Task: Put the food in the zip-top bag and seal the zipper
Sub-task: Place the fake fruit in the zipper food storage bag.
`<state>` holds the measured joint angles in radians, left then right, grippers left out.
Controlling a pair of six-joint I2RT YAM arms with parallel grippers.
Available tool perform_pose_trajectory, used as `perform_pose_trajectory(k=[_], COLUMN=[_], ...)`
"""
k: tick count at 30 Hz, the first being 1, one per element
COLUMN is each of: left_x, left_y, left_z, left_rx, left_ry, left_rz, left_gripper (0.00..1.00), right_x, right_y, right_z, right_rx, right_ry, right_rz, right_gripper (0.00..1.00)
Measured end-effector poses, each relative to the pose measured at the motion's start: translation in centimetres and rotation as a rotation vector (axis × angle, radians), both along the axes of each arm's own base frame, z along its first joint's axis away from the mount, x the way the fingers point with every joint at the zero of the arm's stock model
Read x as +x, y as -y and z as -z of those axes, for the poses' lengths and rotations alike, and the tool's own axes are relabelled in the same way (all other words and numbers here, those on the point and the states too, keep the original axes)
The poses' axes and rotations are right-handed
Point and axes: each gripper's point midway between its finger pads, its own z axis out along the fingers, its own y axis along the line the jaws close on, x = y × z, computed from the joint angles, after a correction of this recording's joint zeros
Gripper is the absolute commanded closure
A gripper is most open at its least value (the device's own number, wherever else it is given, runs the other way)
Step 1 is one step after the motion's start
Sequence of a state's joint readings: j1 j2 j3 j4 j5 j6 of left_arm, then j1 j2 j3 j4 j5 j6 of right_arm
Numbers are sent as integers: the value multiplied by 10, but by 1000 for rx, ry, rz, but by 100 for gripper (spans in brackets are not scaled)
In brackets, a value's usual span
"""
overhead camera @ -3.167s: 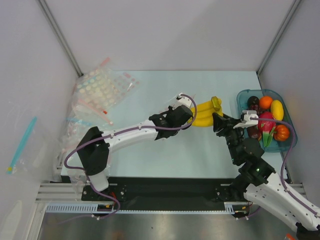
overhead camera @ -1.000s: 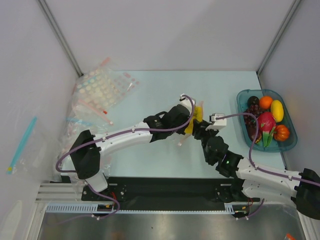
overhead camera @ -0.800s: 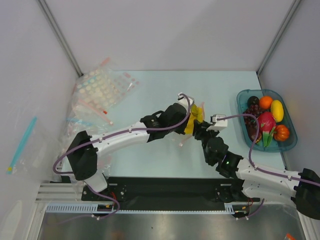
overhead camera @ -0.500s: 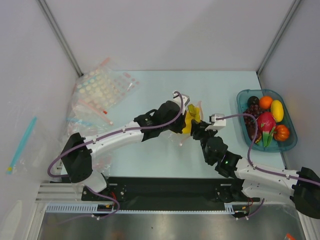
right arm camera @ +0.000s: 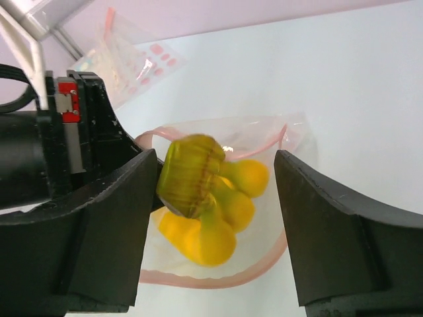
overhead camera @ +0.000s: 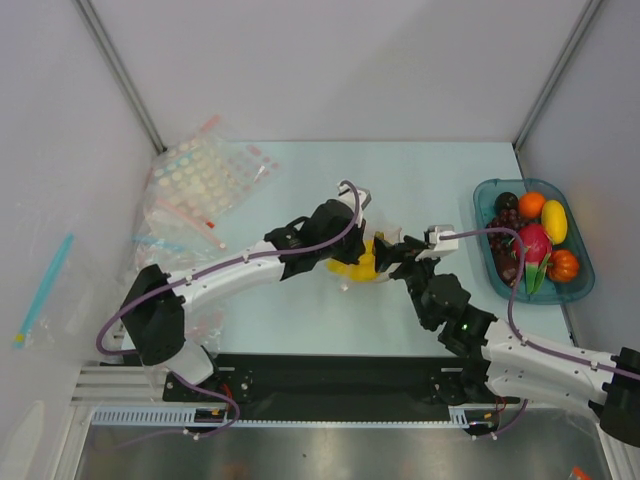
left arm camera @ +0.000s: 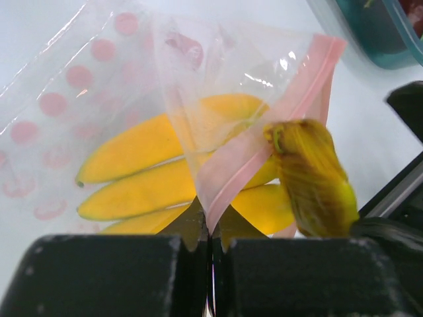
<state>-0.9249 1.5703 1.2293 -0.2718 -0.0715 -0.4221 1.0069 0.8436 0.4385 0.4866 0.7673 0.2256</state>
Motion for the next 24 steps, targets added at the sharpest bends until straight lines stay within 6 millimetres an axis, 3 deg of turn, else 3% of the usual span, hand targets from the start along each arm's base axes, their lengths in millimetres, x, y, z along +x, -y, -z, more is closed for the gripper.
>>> perform_pose_trajectory(k=[6,13,19,24], left_x=[6,15,19,19], left_y=[-8,-26,-33,-33], left_z=[1,-12,-14,-14], left_rx=[4,-6,-1,0], left_ry=[-2,35,48,48], left_rz=[-28,-90,-116,-116], left_gripper=[100,100,100,100], right_x=[-3,6,9,10], right_y=[6,12,0,-3], right_z=[-6,5,24,27], right_rx=[18,24,-20,-28], right_ry=[1,-68,-124,-137], right_rz=[-2,17,-38,-54], right_gripper=[34,44,46,44])
